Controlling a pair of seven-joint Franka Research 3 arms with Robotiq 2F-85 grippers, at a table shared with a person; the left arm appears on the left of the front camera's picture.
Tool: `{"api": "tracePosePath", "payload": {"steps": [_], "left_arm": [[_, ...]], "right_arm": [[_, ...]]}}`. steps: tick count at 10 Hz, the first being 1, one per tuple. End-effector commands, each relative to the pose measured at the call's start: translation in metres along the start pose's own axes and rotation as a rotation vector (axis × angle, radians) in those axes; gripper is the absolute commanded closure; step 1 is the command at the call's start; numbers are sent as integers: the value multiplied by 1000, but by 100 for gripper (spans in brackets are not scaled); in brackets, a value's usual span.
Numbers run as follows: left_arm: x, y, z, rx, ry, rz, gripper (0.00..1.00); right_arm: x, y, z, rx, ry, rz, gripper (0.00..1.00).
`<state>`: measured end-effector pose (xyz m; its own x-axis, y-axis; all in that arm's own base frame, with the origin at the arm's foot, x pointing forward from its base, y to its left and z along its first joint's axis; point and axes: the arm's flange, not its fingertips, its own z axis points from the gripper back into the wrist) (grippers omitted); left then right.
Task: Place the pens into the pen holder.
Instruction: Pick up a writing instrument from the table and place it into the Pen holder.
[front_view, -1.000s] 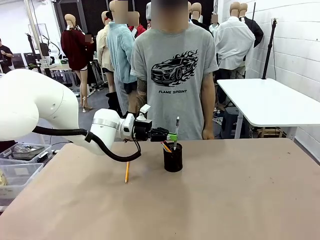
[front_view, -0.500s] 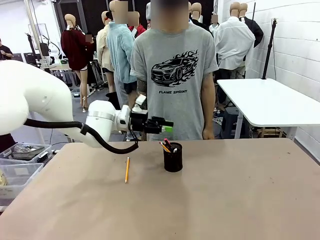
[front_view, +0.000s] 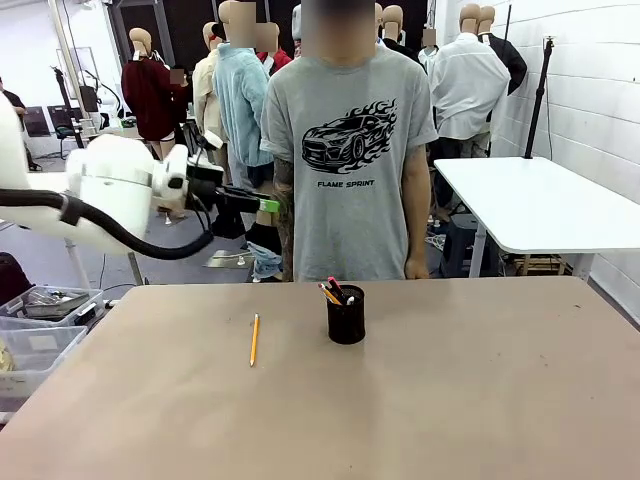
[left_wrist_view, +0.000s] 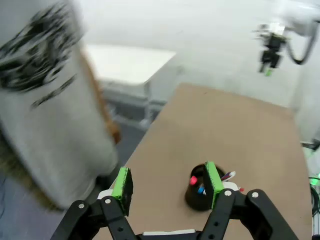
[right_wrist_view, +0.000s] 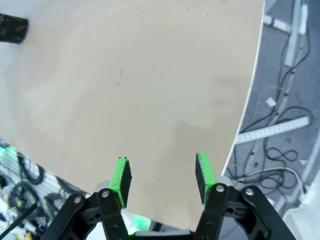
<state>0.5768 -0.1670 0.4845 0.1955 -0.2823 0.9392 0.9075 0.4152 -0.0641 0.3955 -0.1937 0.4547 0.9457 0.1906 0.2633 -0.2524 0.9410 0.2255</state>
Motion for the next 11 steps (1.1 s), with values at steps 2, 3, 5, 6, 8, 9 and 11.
{"api": "tracePosePath", "payload": {"steps": [2, 3, 5, 6, 8, 9, 11], "left_arm": [[14, -40, 6, 285, 220, 311, 26], [13, -42, 10, 363, 295, 380, 26], [9, -37, 6, 460, 446, 625, 26], [6, -38, -1, 468, 496, 645, 26], [-8, -38, -19, 482, 566, 747, 26], [-14, -37, -29, 518, 574, 789, 26], [-33, -38, -57, 563, 695, 828, 26]], "right_arm": [[-1, 1, -4, 11, -14, 11, 34], [-1, 1, -4, 11, -14, 11, 34], [-1, 1, -4, 11, -14, 11, 34], [-1, 1, -4, 11, -14, 11, 34], [-1, 1, -4, 11, -14, 11, 34], [-1, 1, -4, 11, -14, 11, 34], [-1, 1, -4, 11, -14, 11, 34]]}}
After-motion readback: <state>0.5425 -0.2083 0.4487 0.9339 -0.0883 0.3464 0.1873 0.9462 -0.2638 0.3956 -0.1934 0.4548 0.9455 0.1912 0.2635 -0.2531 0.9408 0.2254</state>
